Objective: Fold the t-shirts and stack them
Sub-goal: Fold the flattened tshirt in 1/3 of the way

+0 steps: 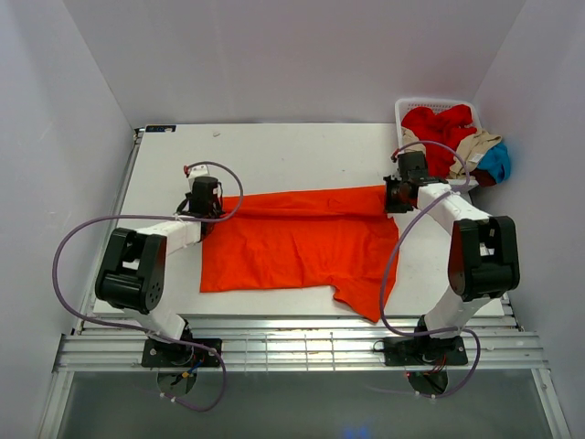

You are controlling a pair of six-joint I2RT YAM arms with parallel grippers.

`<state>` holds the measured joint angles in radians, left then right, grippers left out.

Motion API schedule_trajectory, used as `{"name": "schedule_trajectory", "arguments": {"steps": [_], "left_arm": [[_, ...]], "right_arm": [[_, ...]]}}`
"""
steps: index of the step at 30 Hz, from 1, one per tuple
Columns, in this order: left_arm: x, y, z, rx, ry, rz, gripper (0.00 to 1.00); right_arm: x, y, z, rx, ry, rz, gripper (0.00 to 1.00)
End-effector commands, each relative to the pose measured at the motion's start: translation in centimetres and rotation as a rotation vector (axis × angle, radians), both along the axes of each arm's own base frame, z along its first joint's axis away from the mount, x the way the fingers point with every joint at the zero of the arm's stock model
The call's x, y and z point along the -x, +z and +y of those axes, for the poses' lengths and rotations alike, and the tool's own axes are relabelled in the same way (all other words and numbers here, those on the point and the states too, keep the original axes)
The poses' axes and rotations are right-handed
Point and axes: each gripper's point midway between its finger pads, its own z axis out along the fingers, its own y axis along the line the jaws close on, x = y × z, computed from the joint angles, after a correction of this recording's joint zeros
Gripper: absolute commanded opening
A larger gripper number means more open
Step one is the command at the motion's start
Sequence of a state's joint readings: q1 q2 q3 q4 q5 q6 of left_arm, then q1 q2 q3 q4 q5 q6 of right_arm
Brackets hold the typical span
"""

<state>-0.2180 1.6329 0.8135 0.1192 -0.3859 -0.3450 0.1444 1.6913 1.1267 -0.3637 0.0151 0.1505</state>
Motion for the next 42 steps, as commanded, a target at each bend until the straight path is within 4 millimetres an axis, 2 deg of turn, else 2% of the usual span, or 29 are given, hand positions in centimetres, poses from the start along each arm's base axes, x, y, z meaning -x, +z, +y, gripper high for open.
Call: {"name": "schedule_trajectory", "arguments": {"steps": [1, 3, 4, 7, 15, 18, 19, 20, 22, 23, 24, 25, 27, 28, 29, 30, 31, 33, 34, 35, 37, 38, 39, 40, 41, 42], "left_arm": [[0.5, 2.8, 0.6, 0.009, 0.044, -0.088, 0.00], [1.3, 2.9, 0.6, 0.015, 0.045, -0.100, 0.00], [1.4, 3.8, 0.6, 0.023, 0.044, -0.129, 0.00], [2.0, 3.7, 0.9, 0.012, 0.044, -0.127, 0.00], [2.7, 0.7, 0.9, -0.009, 0.041, -0.028, 0.01], [2.9, 0.4, 1.2, -0.022, 0.064, 0.001, 0.33], [3.2, 0.3, 1.5, -0.032, 0.086, 0.015, 0.71], [3.5, 0.5, 1.7, -0.042, 0.104, 0.016, 0.83], [3.9, 2.7, 1.9, -0.063, 0.151, -0.046, 0.88], [4.0, 3.8, 1.1, -0.063, 0.142, -0.081, 0.88], [4.1, 5.1, 0.7, -0.060, 0.146, -0.120, 0.88], [4.5, 7.8, 0.7, -0.056, 0.177, -0.198, 0.88], [4.6, 10.5, -1.5, -0.016, 0.135, -0.282, 0.84], [4.2, 12.3, -3.0, 0.043, 0.084, -0.341, 0.81], [3.9, 13.1, -4.3, 0.081, 0.041, -0.360, 0.73], [3.6, 13.4, -5.3, 0.109, 0.006, -0.369, 0.69], [2.9, 12.7, -7.3, 0.149, -0.069, -0.347, 0.62], [1.6, 12.7, -9.8, 0.180, -0.143, -0.329, 0.47], [1.1, 12.0, -10.9, 0.178, -0.173, -0.307, 0.43], [0.7, 9.7, -13.0, 0.171, -0.229, -0.245, 0.39], [-0.3, 9.5, -15.5, 0.180, -0.300, -0.235, 0.24], [-0.3, 9.0, -17.2, 0.189, -0.347, -0.228, 0.19], [-0.5, 7.8, -18.7, 0.193, -0.398, -0.203, 0.13], [-0.9, 7.8, -19.7, 0.209, -0.420, -0.213, 0.02], [-0.9, 7.5, -20.8, 0.220, -0.448, -0.206, 0.00], [-0.9, 6.0, -22.0, 0.229, -0.488, -0.172, 0.00]], "right_arm": [[0.2, 2.1, -0.5, 0.019, -0.027, -0.060, 0.08], [0.4, 2.4, -0.6, 0.026, -0.031, -0.066, 0.08], [0.6, 2.3, -0.7, 0.029, -0.032, -0.062, 0.08], [0.9, 1.9, -0.8, 0.035, -0.034, -0.052, 0.08], [2.4, -0.7, -0.9, 0.061, -0.036, 0.017, 0.08], [3.2, -1.7, -1.2, 0.081, -0.037, 0.058, 0.08], [3.4, -1.7, -1.0, 0.088, -0.033, 0.063, 0.21], [3.4, -1.6, -1.3, 0.108, -0.042, 0.063, 0.27], [3.4, -0.8, -1.4, 0.138, -0.047, 0.047, 0.37], [3.3, -0.2, -1.3, 0.142, -0.044, 0.032, 0.40], [2.7, 1.2, -1.3, 0.140, -0.046, -0.008, 0.41], [2.5, 2.1, -1.0, 0.138, -0.041, -0.027, 0.44], [1.6, 4.6, -0.6, 0.115, -0.033, -0.094, 0.46], [1.1, 5.4, 0.0, 0.089, -0.015, -0.120, 0.50], [0.7, 5.9, 0.4, 0.072, -0.006, -0.144, 0.50], [0.3, 6.2, 0.8, 0.054, 0.007, -0.156, 0.50], [-0.3, 6.7, 1.3, 0.036, 0.024, -0.173, 0.50], [-1.0, 5.8, 1.6, 0.036, 0.035, -0.157, 0.50], [-1.4, 5.6, 1.7, 0.038, 0.039, -0.158, 0.50], [-2.0, 4.8, 1.8, 0.042, 0.040, -0.155, 0.50], [-2.7, 4.1, 1.8, 0.048, 0.038, -0.149, 0.49], [-2.9, 3.2, 1.8, 0.056, 0.042, -0.134, 0.48], [-3.5, 3.2, 2.0, 0.051, 0.046, -0.153, 0.48], [-3.8, 2.8, 2.0, 0.055, 0.046, -0.151, 0.47], [-4.2, 2.2, 2.1, 0.058, 0.048, -0.140, 0.47], [-4.5, 1.8, 2.1, 0.060, 0.047, -0.133, 0.46]]}}
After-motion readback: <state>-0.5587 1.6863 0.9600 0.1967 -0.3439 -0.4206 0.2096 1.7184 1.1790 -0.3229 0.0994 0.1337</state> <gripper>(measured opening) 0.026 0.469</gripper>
